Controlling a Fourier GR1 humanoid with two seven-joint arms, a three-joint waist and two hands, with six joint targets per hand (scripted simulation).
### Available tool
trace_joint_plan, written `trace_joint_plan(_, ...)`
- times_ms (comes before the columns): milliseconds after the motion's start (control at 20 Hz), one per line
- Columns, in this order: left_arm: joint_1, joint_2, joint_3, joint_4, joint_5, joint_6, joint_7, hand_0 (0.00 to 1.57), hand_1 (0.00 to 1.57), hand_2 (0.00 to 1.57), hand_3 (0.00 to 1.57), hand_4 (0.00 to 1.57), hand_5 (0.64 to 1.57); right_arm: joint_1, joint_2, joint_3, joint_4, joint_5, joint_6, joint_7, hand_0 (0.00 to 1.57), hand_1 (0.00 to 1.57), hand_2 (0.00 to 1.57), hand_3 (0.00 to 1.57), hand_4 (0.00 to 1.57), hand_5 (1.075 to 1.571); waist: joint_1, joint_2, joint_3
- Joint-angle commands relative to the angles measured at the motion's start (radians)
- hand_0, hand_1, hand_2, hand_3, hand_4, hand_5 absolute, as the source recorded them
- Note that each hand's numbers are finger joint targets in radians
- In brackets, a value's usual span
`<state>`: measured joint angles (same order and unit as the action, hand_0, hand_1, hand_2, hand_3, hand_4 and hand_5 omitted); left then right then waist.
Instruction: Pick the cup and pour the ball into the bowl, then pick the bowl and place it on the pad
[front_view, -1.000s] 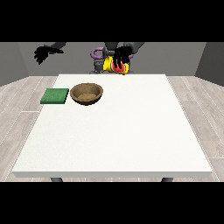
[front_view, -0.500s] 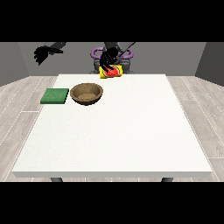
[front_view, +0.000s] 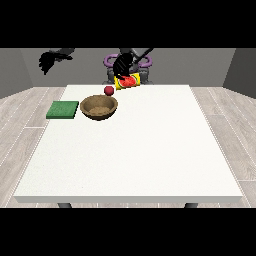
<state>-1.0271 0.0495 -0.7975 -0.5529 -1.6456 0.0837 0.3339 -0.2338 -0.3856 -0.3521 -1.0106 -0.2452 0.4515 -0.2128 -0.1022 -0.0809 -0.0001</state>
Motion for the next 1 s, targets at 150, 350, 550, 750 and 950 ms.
trace_joint_plan(150, 0.084, 0.025, 0.399, -0.154, 0.365, 0.242, 0.078, 1.30, 1.30, 1.57, 1.57, 1.57, 1.190, 0.014, -0.005, -0.045, 0.007, -0.026, -0.036, 0.004, 0.00, 0.00, 0.00, 0.00, 0.00, 1.567, 0.102, 0.029, -0.0102)
trace_joint_plan(350, 0.186, -0.023, 0.572, -0.264, 0.602, 0.365, 0.000, 1.02, 1.02, 1.26, 0.94, 1.39, 1.300, 0.055, 0.008, -0.049, 0.009, -0.011, -0.066, -0.005, 0.00, 0.00, 0.00, 0.00, 0.22, 1.565, 0.146, 0.039, -0.0118)
trace_joint_plan(550, 0.321, -0.048, 0.663, -0.384, 0.946, 0.448, -0.067, 0.00, 0.00, 0.00, 0.00, 0.42, 1.561, -0.029, 0.056, -0.015, -0.029, -0.020, -0.070, -0.004, 0.00, 0.00, 0.00, 0.00, 0.35, 1.567, 0.096, 0.161, -0.0258)
trace_joint_plan(750, 0.403, -0.049, 0.675, -0.528, 1.262, 0.401, -0.254, 0.00, 0.00, 0.00, 0.00, 0.00, 1.556, -0.058, 0.098, 0.001, -0.043, 0.015, -0.144, -0.025, 0.00, 0.00, 0.00, 0.00, 0.29, 1.570, 0.124, 0.212, -0.0151)
trace_joint_plan(950, 0.499, -0.049, 0.648, -0.613, 1.456, 0.285, -0.457, 0.00, 0.00, 0.00, 0.00, 0.00, 1.565, -0.106, 0.169, 0.011, -0.055, 0.050, -0.286, -0.014, 0.00, 0.00, 0.00, 0.00, 0.21, 1.571, 0.208, 0.255, -0.0059)
